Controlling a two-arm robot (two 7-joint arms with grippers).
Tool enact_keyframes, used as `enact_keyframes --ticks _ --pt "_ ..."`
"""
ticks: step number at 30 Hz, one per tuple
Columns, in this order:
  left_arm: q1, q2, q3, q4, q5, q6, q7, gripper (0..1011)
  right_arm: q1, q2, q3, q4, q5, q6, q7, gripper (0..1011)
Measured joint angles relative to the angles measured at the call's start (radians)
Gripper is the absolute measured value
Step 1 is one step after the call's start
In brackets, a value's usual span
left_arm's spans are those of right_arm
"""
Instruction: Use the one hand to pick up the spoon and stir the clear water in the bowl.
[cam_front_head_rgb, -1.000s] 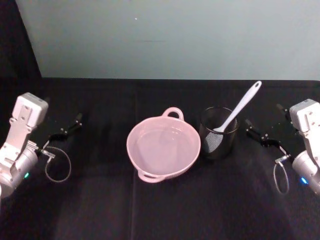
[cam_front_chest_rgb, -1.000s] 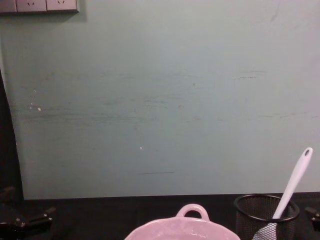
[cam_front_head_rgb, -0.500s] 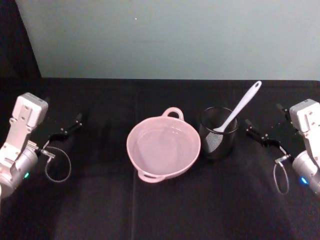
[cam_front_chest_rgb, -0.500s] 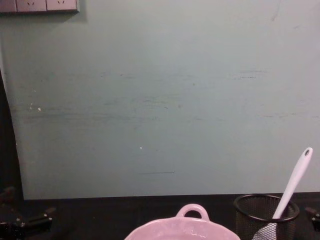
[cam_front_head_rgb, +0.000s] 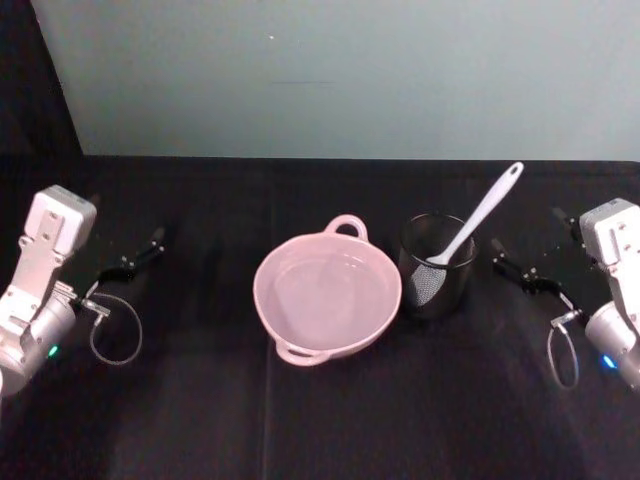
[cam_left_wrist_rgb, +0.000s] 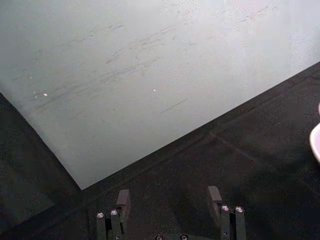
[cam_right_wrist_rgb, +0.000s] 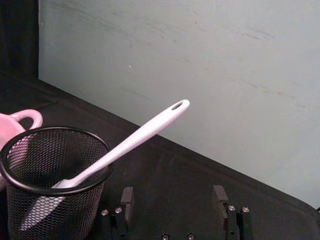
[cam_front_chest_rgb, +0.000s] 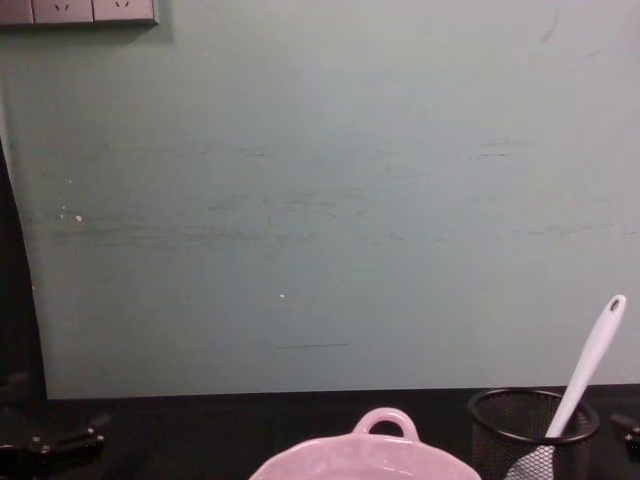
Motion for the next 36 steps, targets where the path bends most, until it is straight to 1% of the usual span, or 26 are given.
enact_keyframes --ticks 2,4,5,9,10,11,12,14,15,18,19,21,22,24,25,28,29,31,32,35,36 --pt "0.0 0.0 0.0 0.0 0.0 0.0 0.0 1011 -0.01 0.002 0.009 -0.011 0.001 0.003 0.0 1003" --pt "0.0 0.0 0.0 0.0 0.0 0.0 0.0 1011 -0.031 0.006 0.027 -0.031 0.015 0.006 0.001 1003" --pt "0.0 0.0 0.0 0.0 0.0 0.0 0.0 1011 -0.048 0.01 0.042 -0.049 0.03 0.008 0.006 1003" --pt "0.0 0.0 0.0 0.0 0.0 0.0 0.0 1011 -0.096 0.02 0.08 -0.095 0.075 0.008 0.016 1003" --pt "0.0 0.0 0.0 0.0 0.0 0.0 0.0 1011 -0.119 0.024 0.099 -0.116 0.1 0.006 0.024 1002" --pt "0.0 0.0 0.0 0.0 0.0 0.0 0.0 1011 -0.131 0.026 0.11 -0.129 0.116 0.004 0.03 1002" --pt "0.0 0.0 0.0 0.0 0.0 0.0 0.0 1011 -0.152 0.027 0.13 -0.148 0.152 0.0 0.049 1002" --pt "0.0 0.0 0.0 0.0 0.0 0.0 0.0 1011 -0.169 0.025 0.148 -0.162 0.199 -0.005 0.078 1003" --pt "0.0 0.0 0.0 0.0 0.0 0.0 0.0 1011 -0.181 0.016 0.165 -0.171 0.255 -0.009 0.114 1003" --pt "0.0 0.0 0.0 0.0 0.0 0.0 0.0 1011 -0.189 -0.005 0.183 -0.174 0.333 -0.009 0.168 1003" --pt "0.0 0.0 0.0 0.0 0.0 0.0 0.0 1011 -0.188 -0.023 0.192 -0.171 0.381 -0.007 0.206 1003" --pt "0.0 0.0 0.0 0.0 0.0 0.0 0.0 1011 -0.184 -0.04 0.198 -0.162 0.422 -0.001 0.237 1002" --pt "0.0 0.0 0.0 0.0 0.0 0.0 0.0 1011 -0.173 -0.06 0.201 -0.147 0.454 0.006 0.263 1002" --pt "0.0 0.0 0.0 0.0 0.0 0.0 0.0 1011 -0.16 -0.077 0.203 -0.133 0.477 0.012 0.281 1002" --pt "0.0 0.0 0.0 0.0 0.0 0.0 0.0 1011 -0.145 -0.095 0.204 -0.115 0.495 0.018 0.297 1002" --pt "0.0 0.0 0.0 0.0 0.0 0.0 0.0 1011 -0.119 -0.123 0.206 -0.084 0.52 0.029 0.315 1003" --pt "0.0 0.0 0.0 0.0 0.0 0.0 0.0 1011 -0.101 -0.141 0.21 -0.062 0.539 0.039 0.328 1003" --pt "0.0 0.0 0.0 0.0 0.0 0.0 0.0 1011 -0.084 -0.159 0.214 -0.039 0.557 0.048 0.337 1002" --pt "0.0 0.0 0.0 0.0 0.0 0.0 0.0 1011 -0.064 -0.175 0.218 -0.016 0.571 0.057 0.346 1003" --pt "0.0 0.0 0.0 0.0 0.0 0.0 0.0 1011 -0.03 -0.202 0.224 0.023 0.59 0.075 0.359 1003" --pt "0.0 0.0 0.0 0.0 0.0 0.0 0.0 1011 -0.03 -0.202 0.224 0.023 0.59 0.075 0.359 1003"
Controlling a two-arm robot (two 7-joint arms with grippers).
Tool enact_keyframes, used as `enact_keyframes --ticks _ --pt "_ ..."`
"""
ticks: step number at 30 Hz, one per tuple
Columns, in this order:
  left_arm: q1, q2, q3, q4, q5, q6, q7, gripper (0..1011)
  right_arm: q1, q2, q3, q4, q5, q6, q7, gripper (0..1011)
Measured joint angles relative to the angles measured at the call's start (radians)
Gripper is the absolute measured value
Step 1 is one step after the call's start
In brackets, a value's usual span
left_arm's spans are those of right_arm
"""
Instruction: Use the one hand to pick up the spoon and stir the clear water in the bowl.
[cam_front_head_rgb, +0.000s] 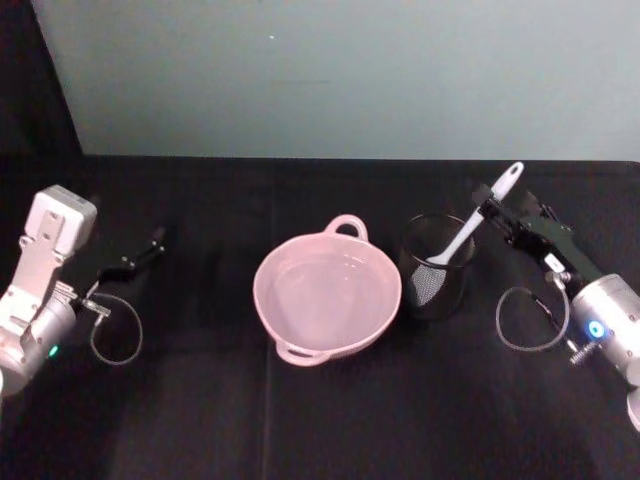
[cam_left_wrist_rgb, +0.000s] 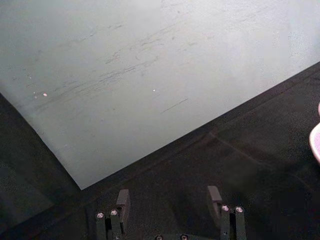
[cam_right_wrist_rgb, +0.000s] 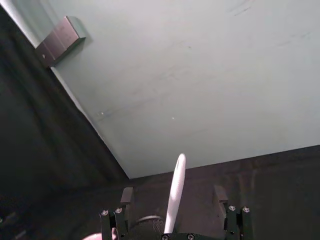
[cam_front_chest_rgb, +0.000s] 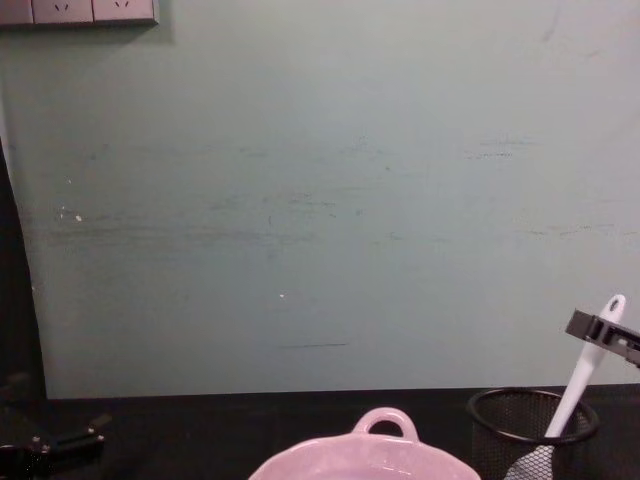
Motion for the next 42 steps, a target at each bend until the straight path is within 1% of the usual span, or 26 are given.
enact_keyframes --ticks 1,5,6,9,10,12,13,16,18,19,22,23,24,27,29,31,32,33,35,38,42 --pt "0.0 0.0 0.0 0.0 0.0 0.0 0.0 1011 0.015 -0.009 0.002 0.015 0.005 0.009 0.005 1003" --pt "0.0 0.0 0.0 0.0 0.0 0.0 0.0 1011 0.042 -0.023 0.007 0.039 0.014 0.029 0.012 998" --pt "0.0 0.0 0.0 0.0 0.0 0.0 0.0 1011 0.05 -0.025 0.009 0.045 0.02 0.043 0.013 967" --pt "0.0 0.0 0.0 0.0 0.0 0.0 0.0 1011 0.058 -0.026 0.01 0.05 0.028 0.063 0.011 929" --pt "0.0 0.0 0.0 0.0 0.0 0.0 0.0 1011 0.06 -0.027 0.013 0.051 0.033 0.071 0.008 883" --pt "0.0 0.0 0.0 0.0 0.0 0.0 0.0 1011 0.06 -0.028 0.018 0.05 0.042 0.077 0.004 853" --pt "0.0 0.0 0.0 0.0 0.0 0.0 0.0 1011 0.059 -0.028 0.019 0.049 0.045 0.079 0.002 799" --pt "0.0 0.0 0.0 0.0 0.0 0.0 0.0 1011 0.055 -0.026 0.024 0.041 0.052 0.081 -0.001 734" --pt "0.0 0.0 0.0 0.0 0.0 0.0 0.0 1011 0.052 -0.024 0.028 0.035 0.058 0.082 -0.003 650" --pt "0.0 0.0 0.0 0.0 0.0 0.0 0.0 1011 0.052 -0.023 0.029 0.034 0.06 0.082 -0.004 650" --pt "0.0 0.0 0.0 0.0 0.0 0.0 0.0 1011 0.049 -0.02 0.034 0.027 0.069 0.083 -0.006 522" --pt "0.0 0.0 0.0 0.0 0.0 0.0 0.0 1011 0.049 -0.019 0.035 0.026 0.071 0.084 -0.007 504" --pt "0.0 0.0 0.0 0.0 0.0 0.0 0.0 1011 0.049 -0.019 0.035 0.024 0.073 0.084 -0.007 461" --pt "0.0 0.0 0.0 0.0 0.0 0.0 0.0 1011 0.049 -0.016 0.036 0.02 0.079 0.084 -0.008 390" --pt "0.0 0.0 0.0 0.0 0.0 0.0 0.0 1011 0.051 -0.016 0.036 0.021 0.082 0.084 -0.008 301" --pt "0.0 0.0 0.0 0.0 0.0 0.0 0.0 1011 0.053 -0.016 0.035 0.024 0.087 0.084 -0.006 260" --pt "0.0 0.0 0.0 0.0 0.0 0.0 0.0 1011 0.055 -0.016 0.033 0.025 0.092 0.084 -0.003 200" --pt "0.0 0.0 0.0 0.0 0.0 0.0 0.0 1011 0.056 -0.017 0.032 0.025 0.093 0.084 -0.002 188" --pt "0.0 0.0 0.0 0.0 0.0 0.0 0.0 1011 0.058 -0.018 0.027 0.028 0.099 0.084 0.003 118" --pt "0.0 0.0 0.0 0.0 0.0 0.0 0.0 1011 0.061 -0.019 0.023 0.03 0.102 0.083 0.006 98" --pt "0.0 0.0 0.0 0.0 0.0 0.0 0.0 1011 0.061 -0.017 0.015 0.021 0.102 0.079 0.005 98"
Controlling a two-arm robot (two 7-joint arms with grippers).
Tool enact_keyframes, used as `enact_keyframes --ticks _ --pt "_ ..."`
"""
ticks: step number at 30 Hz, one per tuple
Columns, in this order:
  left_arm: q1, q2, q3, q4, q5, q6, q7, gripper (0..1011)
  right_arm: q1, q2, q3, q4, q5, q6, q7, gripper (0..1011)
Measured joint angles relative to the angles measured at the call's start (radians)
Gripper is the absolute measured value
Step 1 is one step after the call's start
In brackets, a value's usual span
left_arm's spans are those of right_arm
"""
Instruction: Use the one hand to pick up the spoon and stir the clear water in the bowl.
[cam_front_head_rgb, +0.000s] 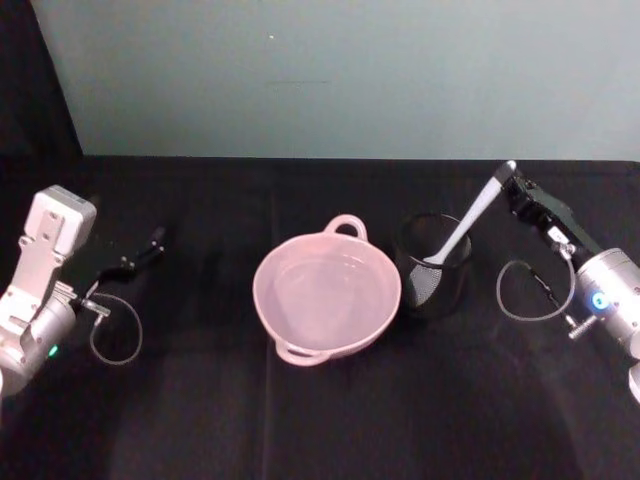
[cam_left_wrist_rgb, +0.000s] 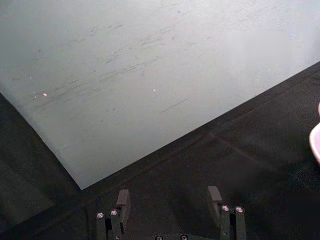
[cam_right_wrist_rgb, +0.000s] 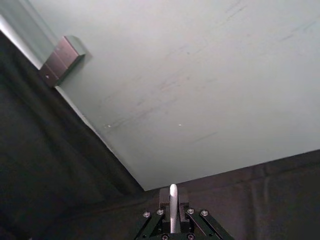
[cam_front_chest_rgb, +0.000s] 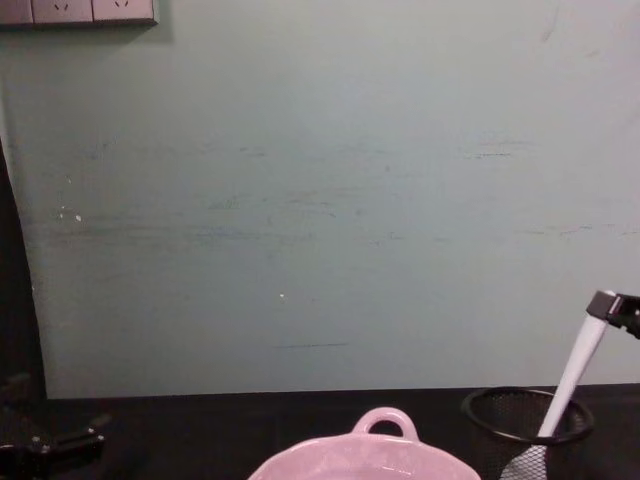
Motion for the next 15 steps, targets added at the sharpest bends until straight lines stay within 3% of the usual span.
enact_keyframes --ticks 5,15 --pt "0.0 0.0 0.0 0.0 0.0 0.0 0.0 1011 -0.012 0.021 -0.01 -0.055 -0.026 -0.013 -0.007 97" --pt "0.0 0.0 0.0 0.0 0.0 0.0 0.0 1011 0.001 0.113 -0.043 -0.199 -0.165 0.006 -0.022 97"
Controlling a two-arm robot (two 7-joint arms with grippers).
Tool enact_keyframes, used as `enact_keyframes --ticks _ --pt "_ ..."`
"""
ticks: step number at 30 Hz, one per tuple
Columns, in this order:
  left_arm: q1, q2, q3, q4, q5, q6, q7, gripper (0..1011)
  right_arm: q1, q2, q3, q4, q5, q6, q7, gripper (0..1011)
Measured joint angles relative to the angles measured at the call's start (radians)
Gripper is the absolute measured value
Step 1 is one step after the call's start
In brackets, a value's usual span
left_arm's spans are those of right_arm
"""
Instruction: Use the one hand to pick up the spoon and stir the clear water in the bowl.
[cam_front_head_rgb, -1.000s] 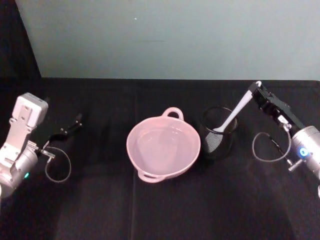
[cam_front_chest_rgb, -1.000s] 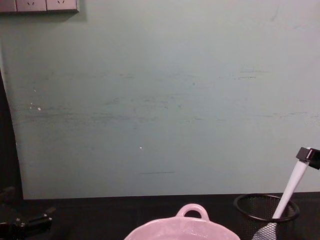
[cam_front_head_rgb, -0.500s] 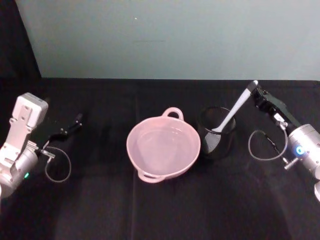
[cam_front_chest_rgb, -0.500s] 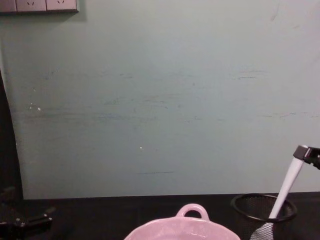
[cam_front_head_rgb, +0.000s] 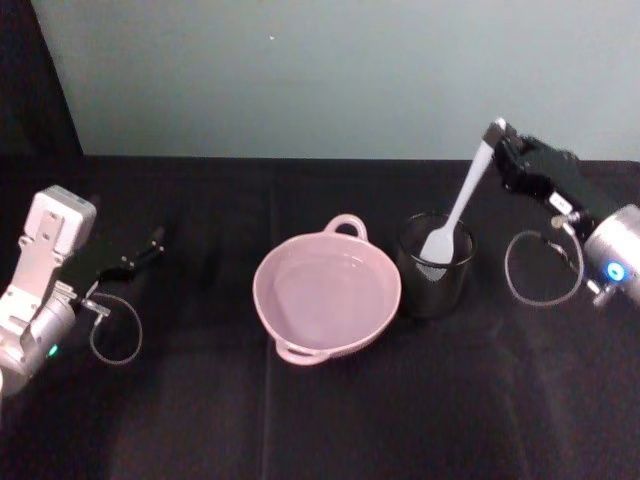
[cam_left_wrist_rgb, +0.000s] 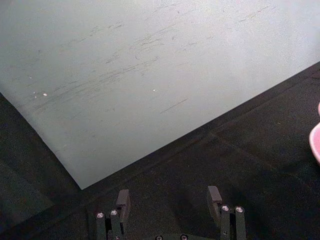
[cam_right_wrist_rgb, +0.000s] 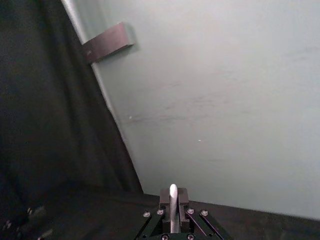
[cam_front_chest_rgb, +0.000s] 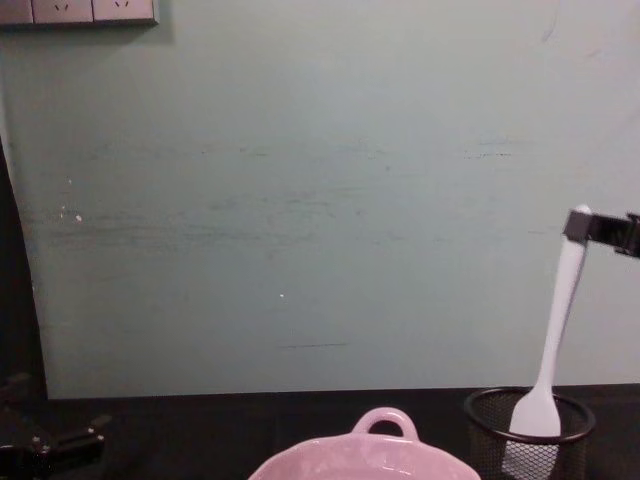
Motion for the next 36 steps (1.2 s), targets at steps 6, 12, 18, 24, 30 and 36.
enact_keyframes --ticks 6,12,18,24,30,36 --pt "0.0 0.0 0.0 0.0 0.0 0.0 0.0 1011 0.052 0.055 -0.025 -0.053 -0.068 0.059 0.031 98" --pt "0.0 0.0 0.0 0.0 0.0 0.0 0.0 1011 0.098 0.081 -0.04 -0.088 -0.098 0.105 0.049 98" --pt "0.0 0.0 0.0 0.0 0.0 0.0 0.0 1011 0.147 0.089 -0.053 -0.122 -0.103 0.161 0.053 97" --pt "0.0 0.0 0.0 0.0 0.0 0.0 0.0 1011 0.187 0.094 -0.068 -0.149 -0.103 0.204 0.051 98" --pt "0.0 0.0 0.0 0.0 0.0 0.0 0.0 1011 0.2 0.094 -0.076 -0.159 -0.102 0.215 0.048 98" --pt "0.0 0.0 0.0 0.0 0.0 0.0 0.0 1011 0.199 0.094 -0.075 -0.158 -0.102 0.215 0.048 97"
